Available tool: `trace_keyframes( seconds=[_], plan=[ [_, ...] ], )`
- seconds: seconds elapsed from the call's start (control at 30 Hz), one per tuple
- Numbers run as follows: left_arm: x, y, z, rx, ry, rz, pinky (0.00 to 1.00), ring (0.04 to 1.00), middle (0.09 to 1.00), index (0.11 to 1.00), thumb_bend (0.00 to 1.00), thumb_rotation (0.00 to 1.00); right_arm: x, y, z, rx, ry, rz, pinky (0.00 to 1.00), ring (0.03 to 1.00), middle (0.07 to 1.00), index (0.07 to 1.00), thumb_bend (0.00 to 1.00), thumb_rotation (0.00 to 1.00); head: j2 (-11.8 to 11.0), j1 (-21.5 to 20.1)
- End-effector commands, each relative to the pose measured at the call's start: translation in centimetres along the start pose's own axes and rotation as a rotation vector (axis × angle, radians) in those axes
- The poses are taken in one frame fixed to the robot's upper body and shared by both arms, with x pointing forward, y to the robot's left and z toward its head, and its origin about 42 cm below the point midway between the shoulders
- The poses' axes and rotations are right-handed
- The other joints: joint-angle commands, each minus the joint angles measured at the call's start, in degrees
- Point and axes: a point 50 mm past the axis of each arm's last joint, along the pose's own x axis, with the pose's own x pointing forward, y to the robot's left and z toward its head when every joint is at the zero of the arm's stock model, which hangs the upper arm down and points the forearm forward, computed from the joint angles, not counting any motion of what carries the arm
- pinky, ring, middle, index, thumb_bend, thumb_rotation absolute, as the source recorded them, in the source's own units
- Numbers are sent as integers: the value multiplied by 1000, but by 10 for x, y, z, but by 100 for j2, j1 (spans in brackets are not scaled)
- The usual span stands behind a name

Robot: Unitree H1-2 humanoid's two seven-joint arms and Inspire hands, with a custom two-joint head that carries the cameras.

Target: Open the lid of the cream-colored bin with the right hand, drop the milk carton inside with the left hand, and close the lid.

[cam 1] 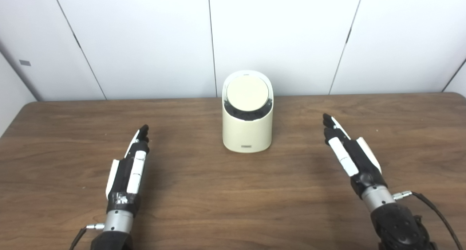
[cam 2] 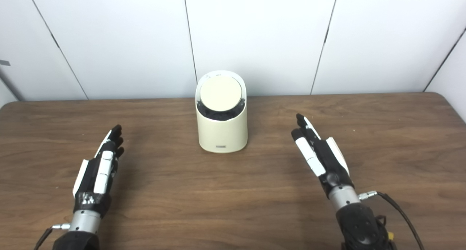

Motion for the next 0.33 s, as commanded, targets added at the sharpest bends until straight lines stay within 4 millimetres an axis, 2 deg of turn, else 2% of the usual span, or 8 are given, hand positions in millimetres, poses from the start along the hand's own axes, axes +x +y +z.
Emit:
trace_keyframes(
  seconds=[0.0, 0.17, 0.3],
  plan=[
    [0, 3, 16, 29, -66, -16, 1000, 1000, 1000, 1000, 581, 917, -4, -3, 14, 13, -93, -40, 918, 965, 975, 964, 543, 1000, 11, -8],
    [-18, 9, 12, 26, -29, -7, 1000, 1000, 1000, 1000, 524, 869, -19, 1, 0, 76, -79, -71, 935, 967, 969, 959, 513, 1000, 84, -13],
    [-28, 14, 7, 18, -3, 2, 1000, 1000, 1000, 1000, 523, 854, -27, 3, -9, 98, -70, -90, 966, 976, 971, 963, 517, 1000, 130, -38]
  ],
)
